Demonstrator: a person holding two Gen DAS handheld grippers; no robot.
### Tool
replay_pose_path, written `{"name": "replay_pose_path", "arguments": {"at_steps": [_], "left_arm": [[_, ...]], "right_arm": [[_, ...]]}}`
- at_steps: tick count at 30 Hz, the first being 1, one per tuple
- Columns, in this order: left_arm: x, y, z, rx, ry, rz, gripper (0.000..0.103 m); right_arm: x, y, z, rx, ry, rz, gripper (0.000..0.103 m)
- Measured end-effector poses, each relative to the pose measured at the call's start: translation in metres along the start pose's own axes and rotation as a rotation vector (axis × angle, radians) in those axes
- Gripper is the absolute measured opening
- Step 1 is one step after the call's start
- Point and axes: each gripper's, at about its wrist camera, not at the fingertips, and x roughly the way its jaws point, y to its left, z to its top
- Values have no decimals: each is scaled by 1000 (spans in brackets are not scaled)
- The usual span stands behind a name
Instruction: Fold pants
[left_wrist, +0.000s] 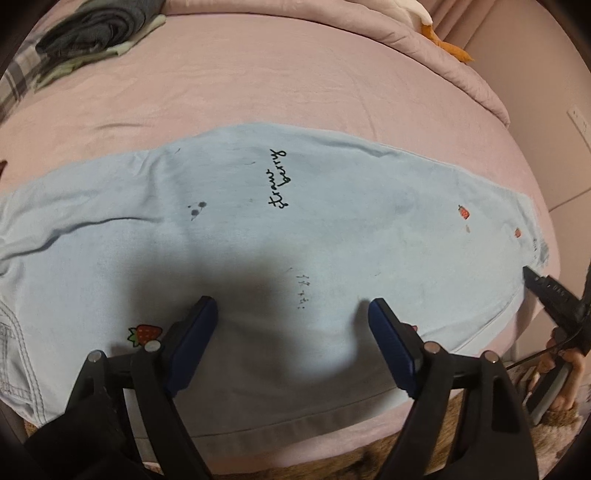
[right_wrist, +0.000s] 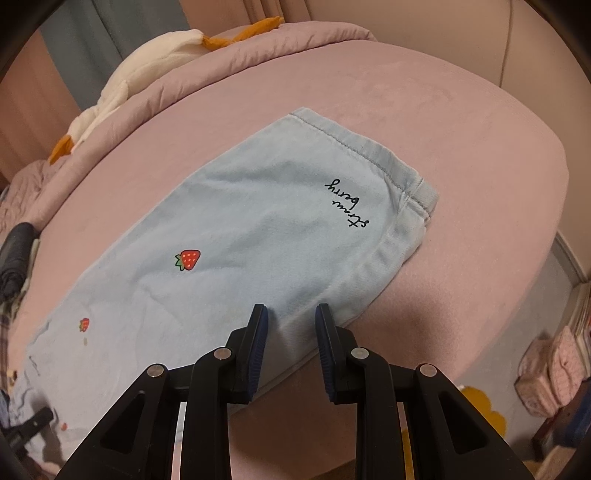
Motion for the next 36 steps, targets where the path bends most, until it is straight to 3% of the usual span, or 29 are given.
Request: {"name": "replay_pose_path", "arguments": {"at_steps": [6,16,20,25,32,36], "left_arm": [[-3,-1,-11,23,-57,30,84],[-14,14,-26,-32,-96,-23,83],[-14,5,-25,-30,-95,-9,83],[-18,7,-23,-61,-82,-15,83],[-32,9,-17,-129,-90,-56,85],[-43,6,-11,-112,-122,-43,87]], "right_arm": [[-4,-8,-8,8,-18,42,25],[-7,-12,-10,34,-15,65,27],[-11,-17,-7,46,18,68,45],[-26,-33,-1,76,-32,5,58],[-26,-79,15,208,-84,-7,88],[-15,-90,19,239,-72,63,89]]}}
